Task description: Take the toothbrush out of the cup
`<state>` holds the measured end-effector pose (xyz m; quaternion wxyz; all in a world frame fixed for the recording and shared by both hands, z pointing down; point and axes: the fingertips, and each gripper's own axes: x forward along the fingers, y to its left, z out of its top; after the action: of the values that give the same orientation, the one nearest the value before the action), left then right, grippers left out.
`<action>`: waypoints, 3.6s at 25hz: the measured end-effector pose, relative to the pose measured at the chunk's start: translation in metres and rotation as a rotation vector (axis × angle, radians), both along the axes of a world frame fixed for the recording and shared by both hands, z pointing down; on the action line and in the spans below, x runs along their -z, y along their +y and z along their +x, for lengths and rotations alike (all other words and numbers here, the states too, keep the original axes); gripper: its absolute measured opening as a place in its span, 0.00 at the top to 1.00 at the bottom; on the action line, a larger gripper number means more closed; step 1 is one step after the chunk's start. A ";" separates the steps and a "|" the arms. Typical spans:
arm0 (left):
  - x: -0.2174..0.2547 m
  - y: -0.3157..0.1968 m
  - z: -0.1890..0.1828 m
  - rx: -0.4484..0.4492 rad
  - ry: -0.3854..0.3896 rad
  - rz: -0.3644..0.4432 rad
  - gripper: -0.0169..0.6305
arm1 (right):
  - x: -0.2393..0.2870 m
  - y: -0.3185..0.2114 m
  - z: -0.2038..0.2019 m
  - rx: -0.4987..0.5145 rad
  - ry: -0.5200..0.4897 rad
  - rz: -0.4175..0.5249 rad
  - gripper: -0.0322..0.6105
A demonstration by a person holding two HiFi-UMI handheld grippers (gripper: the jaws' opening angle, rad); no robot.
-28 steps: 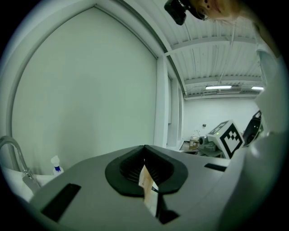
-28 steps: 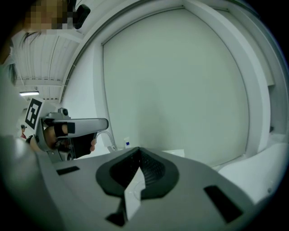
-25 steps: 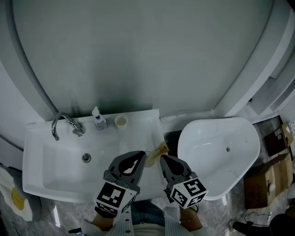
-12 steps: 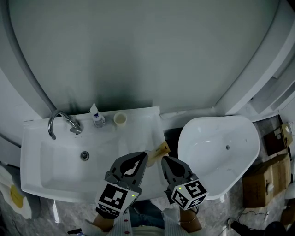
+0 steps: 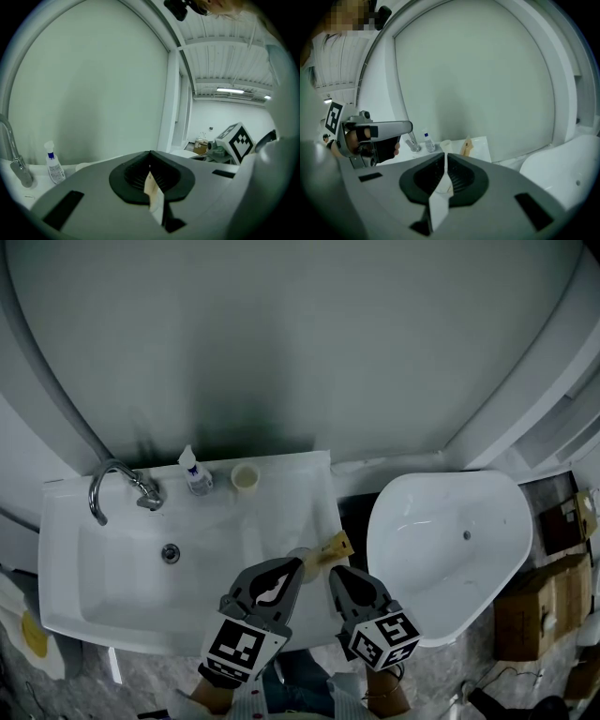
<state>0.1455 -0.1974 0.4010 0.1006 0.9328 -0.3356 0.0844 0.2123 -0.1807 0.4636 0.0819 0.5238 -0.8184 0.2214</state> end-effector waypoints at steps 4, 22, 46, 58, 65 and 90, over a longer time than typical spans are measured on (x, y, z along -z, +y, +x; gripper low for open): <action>-0.014 -0.002 0.005 -0.009 -0.010 -0.015 0.95 | -0.014 0.000 0.002 0.000 -0.003 -0.035 0.92; -0.056 -0.018 0.007 0.030 -0.032 -0.073 0.95 | -0.066 -0.014 0.004 -0.003 -0.052 -0.133 0.75; -0.090 -0.023 0.002 0.043 -0.049 -0.125 0.95 | -0.074 -0.047 -0.007 -0.009 -0.042 -0.084 0.73; -0.081 -0.020 -0.006 0.069 -0.034 -0.119 0.95 | -0.063 -0.044 -0.010 -0.009 -0.008 -0.052 0.85; -0.071 -0.018 -0.012 0.074 -0.022 -0.103 0.95 | -0.054 -0.042 -0.011 -0.020 -0.034 -0.048 0.86; 0.000 -0.008 -0.018 0.065 0.019 0.024 0.95 | 0.025 -0.034 -0.026 0.036 -0.070 0.076 0.86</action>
<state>0.1271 -0.2057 0.4013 0.0951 0.9233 -0.3658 0.0684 0.1861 -0.2142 0.4389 0.0374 0.5037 -0.8380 0.2066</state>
